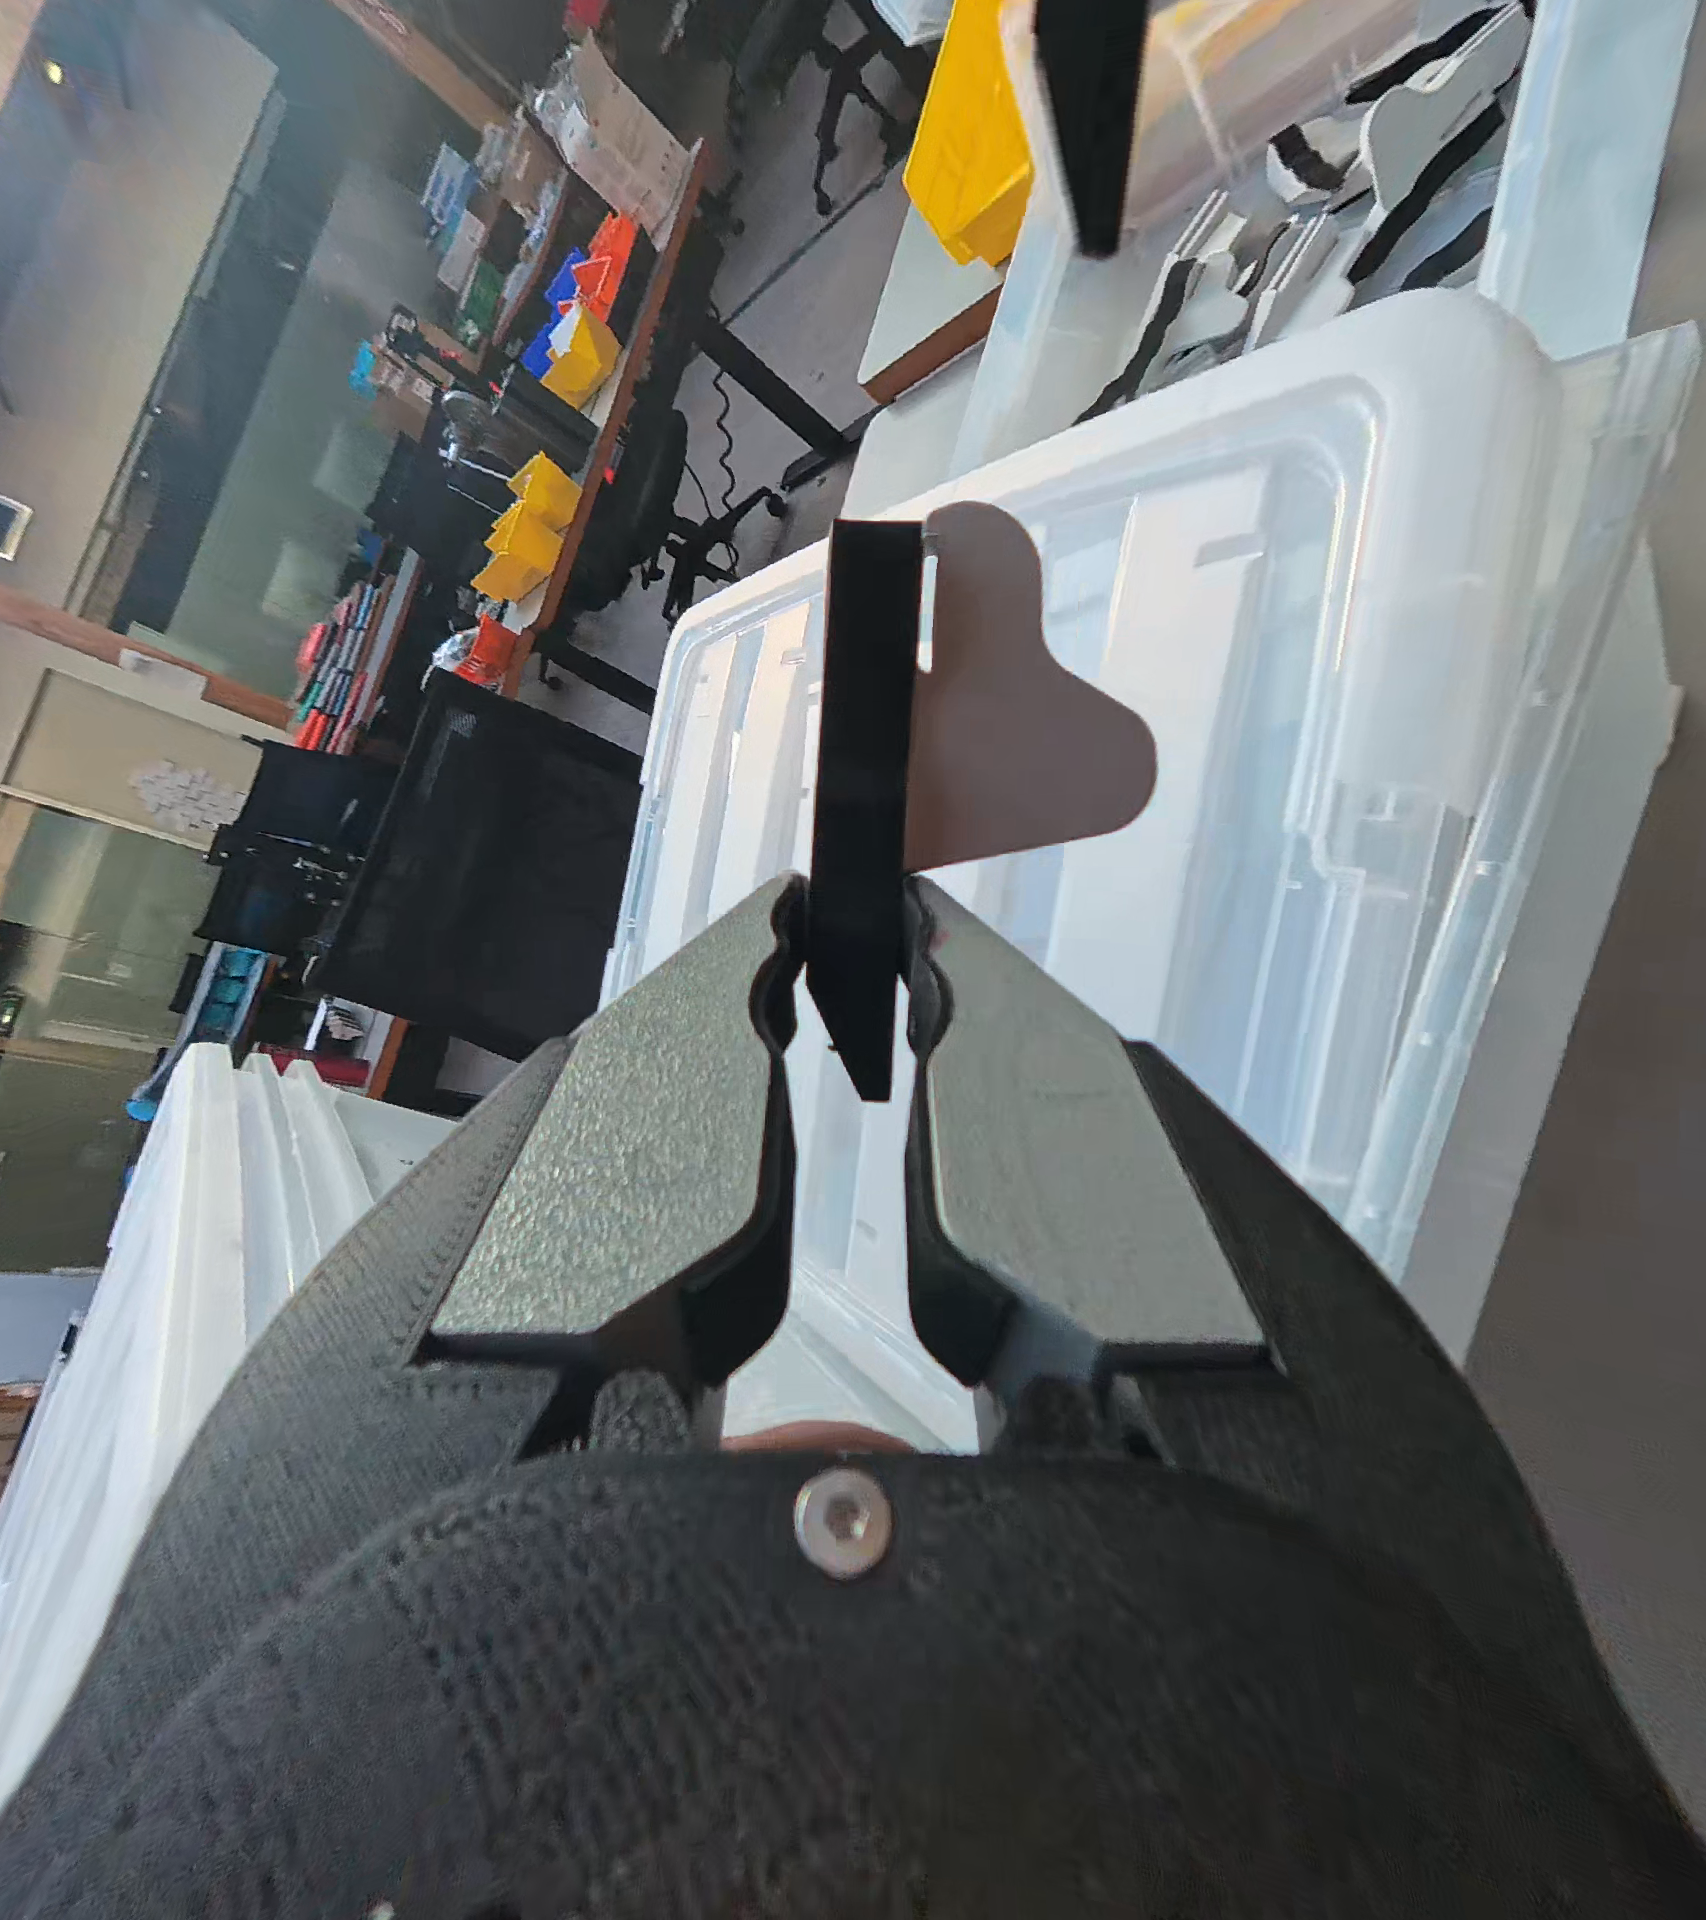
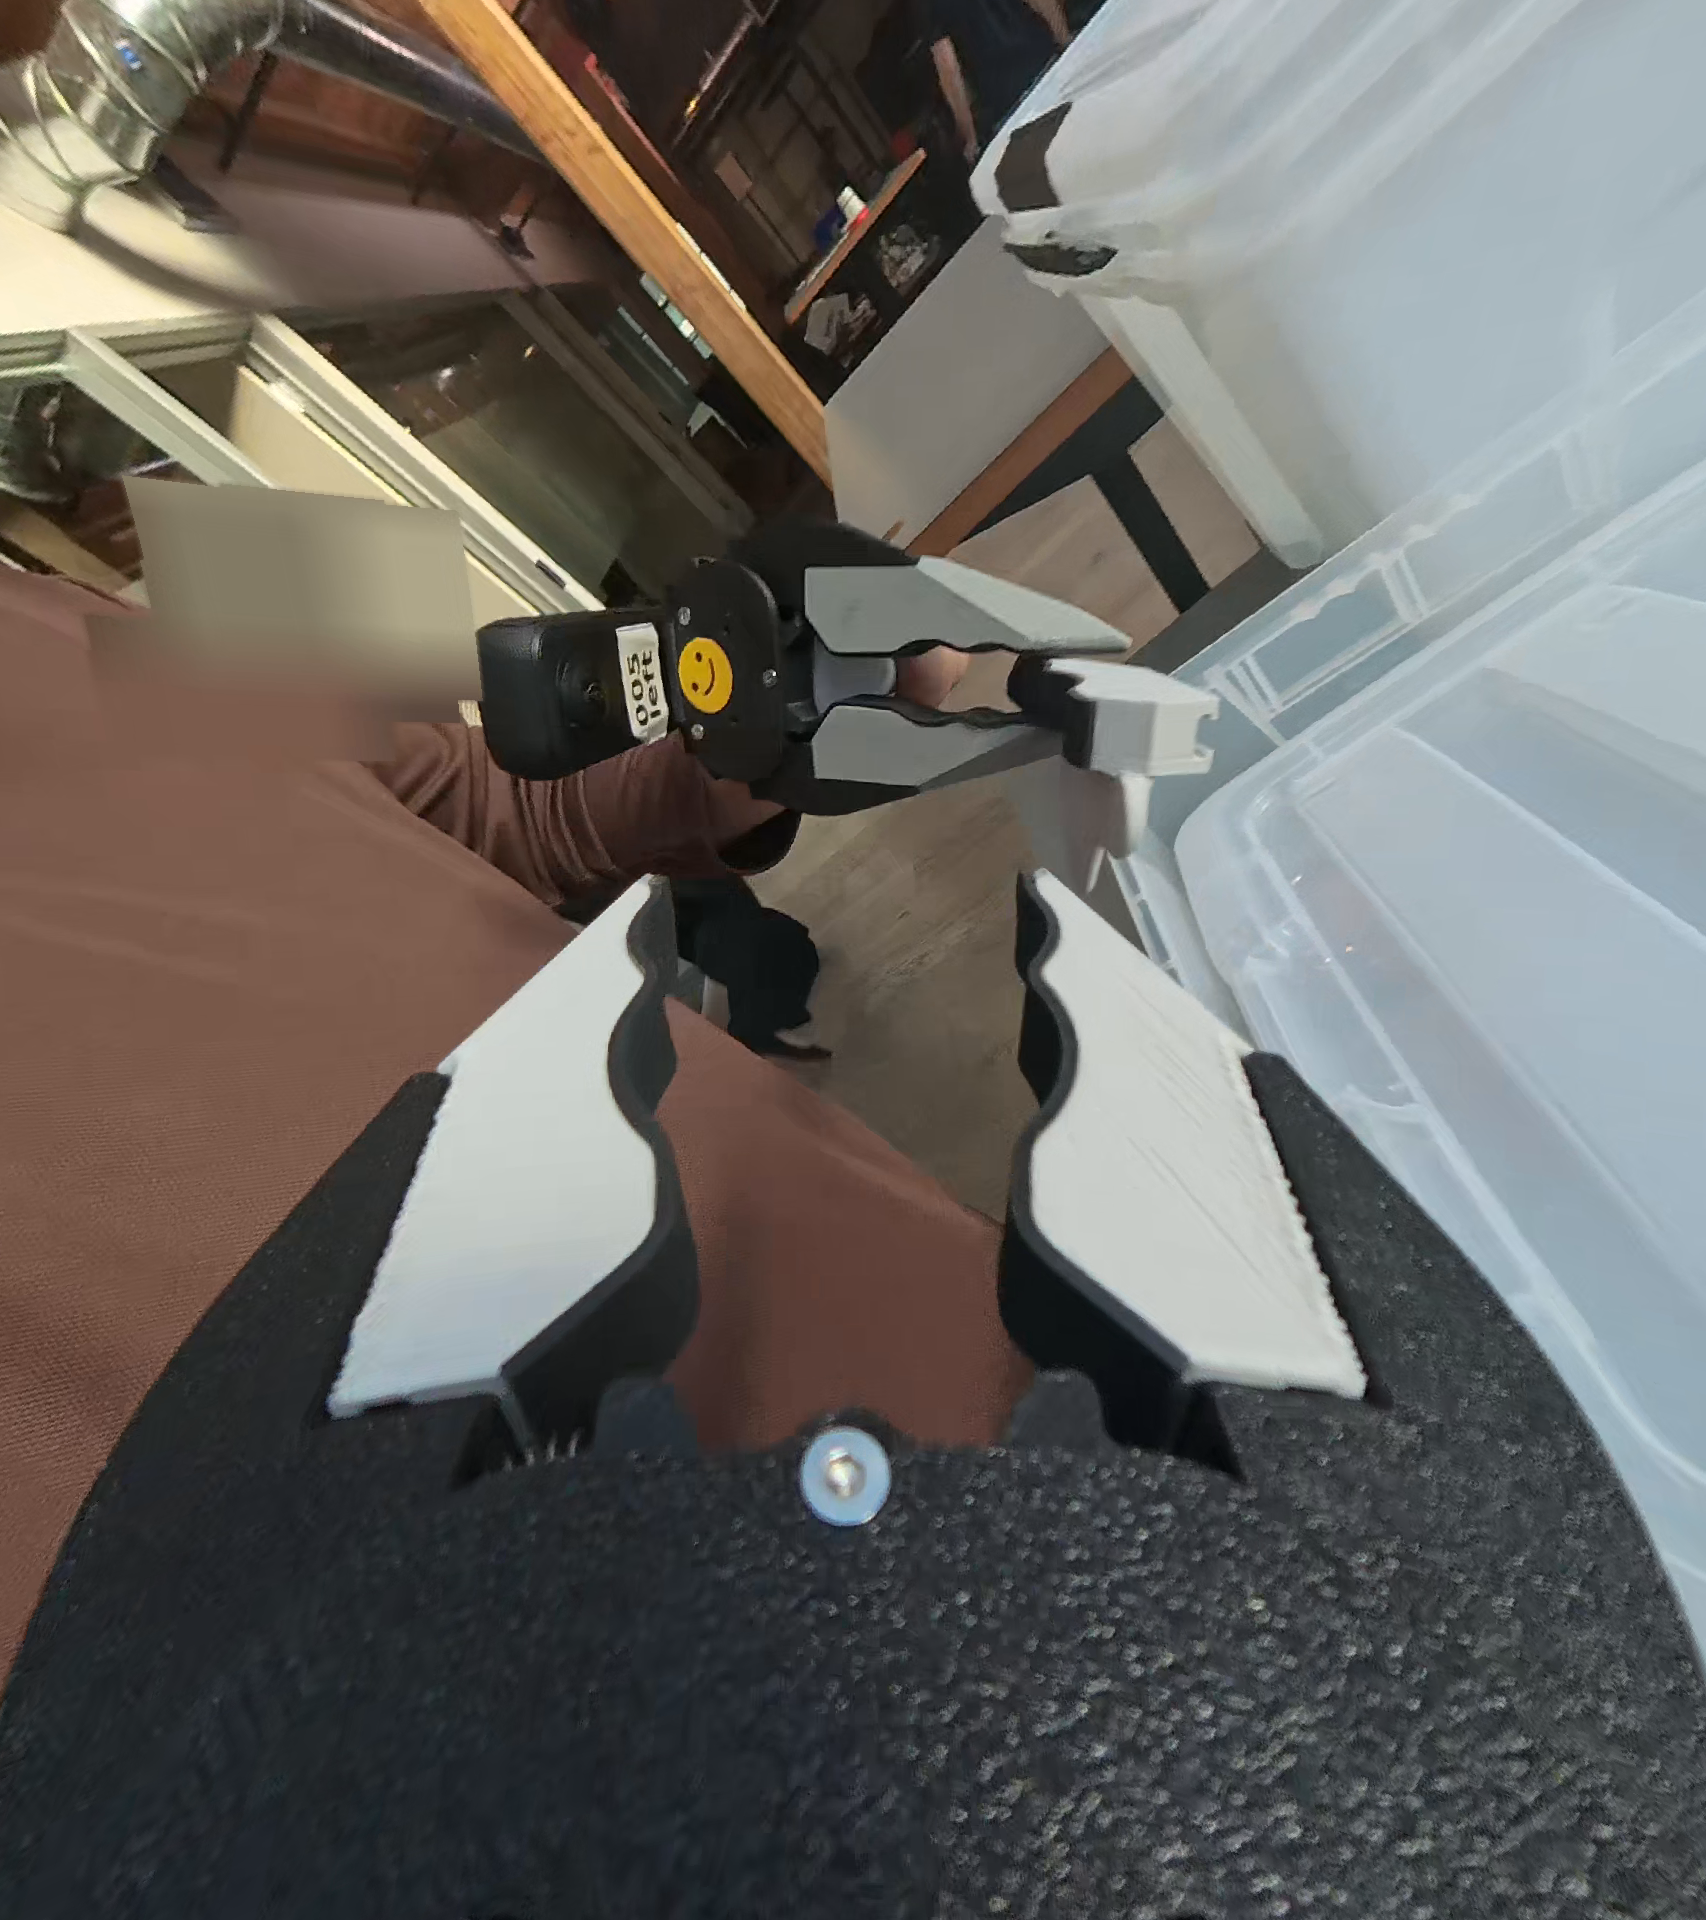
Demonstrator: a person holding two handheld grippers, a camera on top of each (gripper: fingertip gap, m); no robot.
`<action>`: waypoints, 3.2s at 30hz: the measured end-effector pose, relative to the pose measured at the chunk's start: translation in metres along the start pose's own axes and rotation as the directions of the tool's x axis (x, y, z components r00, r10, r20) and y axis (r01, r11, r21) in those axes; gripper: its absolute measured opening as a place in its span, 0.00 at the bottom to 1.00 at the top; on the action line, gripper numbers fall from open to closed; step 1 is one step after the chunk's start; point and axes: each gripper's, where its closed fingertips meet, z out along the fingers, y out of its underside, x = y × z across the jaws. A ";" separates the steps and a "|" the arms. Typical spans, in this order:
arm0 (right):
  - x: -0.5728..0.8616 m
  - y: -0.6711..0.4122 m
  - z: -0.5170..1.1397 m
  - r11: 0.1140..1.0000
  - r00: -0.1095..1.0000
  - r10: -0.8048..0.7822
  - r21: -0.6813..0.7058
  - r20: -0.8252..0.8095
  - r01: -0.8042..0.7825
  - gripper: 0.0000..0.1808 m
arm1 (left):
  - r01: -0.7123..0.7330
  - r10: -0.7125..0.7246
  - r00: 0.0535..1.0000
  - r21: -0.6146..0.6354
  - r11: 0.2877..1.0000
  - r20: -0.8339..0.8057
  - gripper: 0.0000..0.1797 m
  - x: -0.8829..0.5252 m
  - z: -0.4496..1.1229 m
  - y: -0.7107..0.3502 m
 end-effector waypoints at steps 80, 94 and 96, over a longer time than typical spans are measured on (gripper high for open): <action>0.030 0.039 0.022 0.978 0.987 0.032 -0.199 -0.158 -0.064 0.02 | 0.224 -0.201 0.907 0.017 0.975 -0.370 0.17 0.060 -0.014 -0.032; 0.008 -0.005 0.022 0.995 0.995 0.085 -0.047 0.051 -0.083 0.02 | 0.599 -0.622 0.593 -0.236 0.765 -0.511 0.36 0.101 0.005 -0.011; -0.015 -0.019 0.024 0.996 0.978 0.083 0.009 0.189 -0.087 0.01 | 0.694 -0.679 0.432 -0.261 0.671 -0.594 0.36 0.118 0.001 -0.028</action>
